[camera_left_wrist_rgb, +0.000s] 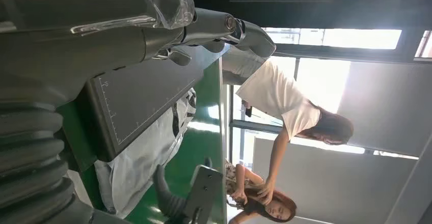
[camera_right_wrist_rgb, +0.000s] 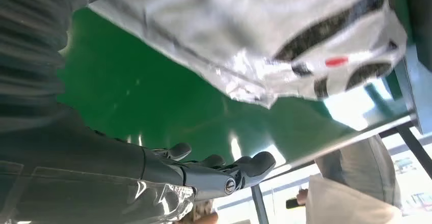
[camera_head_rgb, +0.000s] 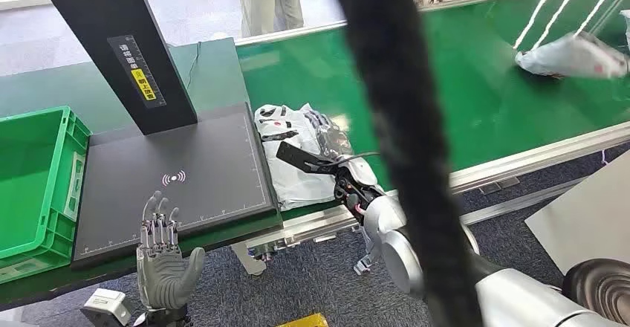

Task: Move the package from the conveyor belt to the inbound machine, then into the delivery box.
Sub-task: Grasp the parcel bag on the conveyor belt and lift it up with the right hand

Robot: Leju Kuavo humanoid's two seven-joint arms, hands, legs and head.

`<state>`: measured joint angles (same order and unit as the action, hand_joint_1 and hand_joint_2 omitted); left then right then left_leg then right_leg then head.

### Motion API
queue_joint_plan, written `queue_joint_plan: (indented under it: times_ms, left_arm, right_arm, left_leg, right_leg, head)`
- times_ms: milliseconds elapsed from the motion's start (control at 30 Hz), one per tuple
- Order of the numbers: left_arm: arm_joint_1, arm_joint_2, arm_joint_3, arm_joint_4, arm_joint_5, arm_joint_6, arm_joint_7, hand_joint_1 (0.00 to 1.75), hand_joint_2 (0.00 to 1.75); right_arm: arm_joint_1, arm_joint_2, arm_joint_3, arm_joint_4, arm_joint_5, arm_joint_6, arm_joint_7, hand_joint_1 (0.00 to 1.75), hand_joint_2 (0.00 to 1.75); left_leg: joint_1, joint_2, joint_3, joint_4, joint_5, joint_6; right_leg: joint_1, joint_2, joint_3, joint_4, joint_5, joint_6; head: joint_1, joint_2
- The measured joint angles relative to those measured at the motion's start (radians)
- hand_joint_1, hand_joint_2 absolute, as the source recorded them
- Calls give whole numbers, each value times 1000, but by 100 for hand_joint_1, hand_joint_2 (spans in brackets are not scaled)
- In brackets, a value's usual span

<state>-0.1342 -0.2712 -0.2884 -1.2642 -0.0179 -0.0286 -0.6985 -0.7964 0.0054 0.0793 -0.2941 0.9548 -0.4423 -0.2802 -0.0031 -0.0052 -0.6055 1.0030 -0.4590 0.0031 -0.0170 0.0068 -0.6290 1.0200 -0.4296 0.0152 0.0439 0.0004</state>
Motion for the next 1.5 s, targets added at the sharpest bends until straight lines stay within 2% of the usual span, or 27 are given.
queue_joint_plan:
  times_ms: [367,800,967,1167,1500]
  left_arm:
    - [3,0,0,-3,0,10,0,0,175]
    - [9,0,2,-3,-2,10,0,0,175]
    - [12,1,4,-3,-2,8,0,0,175]
    - [25,2,12,-7,-1,8,0,0,175]
    - [44,3,23,-25,4,8,0,0,175]
  right_arm:
    - [109,61,-45,0,-36,-23,-49,0,175]
    - [161,69,-81,0,-44,-37,-47,0,175]
    - [162,45,-88,0,-19,-53,1,0,175]
    - [148,-24,-100,0,10,-62,62,0,175]
    - [132,-77,-117,0,16,-62,65,0,175]
  left_leg:
    - [0,0,0,0,0,0]
    - [0,0,0,0,0,0]
    - [0,0,0,0,0,0]
    - [-1,-1,0,0,0,0]
    - [-1,-1,0,0,0,0]
  right_leg:
    - [0,0,0,0,0,0]
    - [0,0,0,0,0,0]
    - [0,0,0,0,0,0]
    - [-1,0,1,0,0,0]
    - [-1,0,0,0,0,0]
  head:
    - [0,0]
    - [0,0]
    - [0,0]
    - [0,0]
    - [0,0]
